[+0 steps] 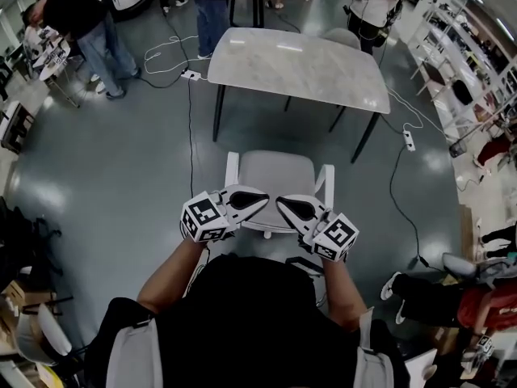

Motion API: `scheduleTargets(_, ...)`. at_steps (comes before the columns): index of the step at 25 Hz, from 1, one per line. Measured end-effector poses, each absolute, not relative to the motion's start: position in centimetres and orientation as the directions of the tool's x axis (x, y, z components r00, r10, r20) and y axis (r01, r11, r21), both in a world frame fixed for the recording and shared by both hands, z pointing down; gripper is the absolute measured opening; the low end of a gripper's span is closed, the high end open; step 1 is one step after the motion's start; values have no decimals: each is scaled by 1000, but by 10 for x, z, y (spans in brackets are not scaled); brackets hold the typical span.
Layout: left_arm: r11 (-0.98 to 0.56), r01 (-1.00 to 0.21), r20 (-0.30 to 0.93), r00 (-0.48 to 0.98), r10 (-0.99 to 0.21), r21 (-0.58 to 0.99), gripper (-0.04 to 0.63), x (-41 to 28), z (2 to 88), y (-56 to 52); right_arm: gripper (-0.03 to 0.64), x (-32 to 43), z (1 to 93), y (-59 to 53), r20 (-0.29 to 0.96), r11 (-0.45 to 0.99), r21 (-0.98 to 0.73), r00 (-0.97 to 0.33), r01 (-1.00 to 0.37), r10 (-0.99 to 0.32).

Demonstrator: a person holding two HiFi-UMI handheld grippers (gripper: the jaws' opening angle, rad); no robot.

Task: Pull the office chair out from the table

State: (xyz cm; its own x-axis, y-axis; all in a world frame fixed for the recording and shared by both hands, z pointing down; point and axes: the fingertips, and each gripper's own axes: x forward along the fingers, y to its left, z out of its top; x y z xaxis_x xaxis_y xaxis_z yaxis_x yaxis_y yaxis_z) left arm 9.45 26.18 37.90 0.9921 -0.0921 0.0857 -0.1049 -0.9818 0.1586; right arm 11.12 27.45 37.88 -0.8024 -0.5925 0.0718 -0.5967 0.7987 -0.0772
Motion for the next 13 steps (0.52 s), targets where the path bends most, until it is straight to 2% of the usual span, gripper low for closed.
scheduleTargets(4, -978, -104, 79, 993, -91, 179, 12, 92, 379, 262, 20, 104, 384, 273, 124, 800, -37, -797, -599, -591)
scheduleTargets(13, -971, -119, 76, 992, -105, 209, 12, 77, 381, 268, 20, 98, 380, 275, 98, 789, -62, -790, -611, -605)
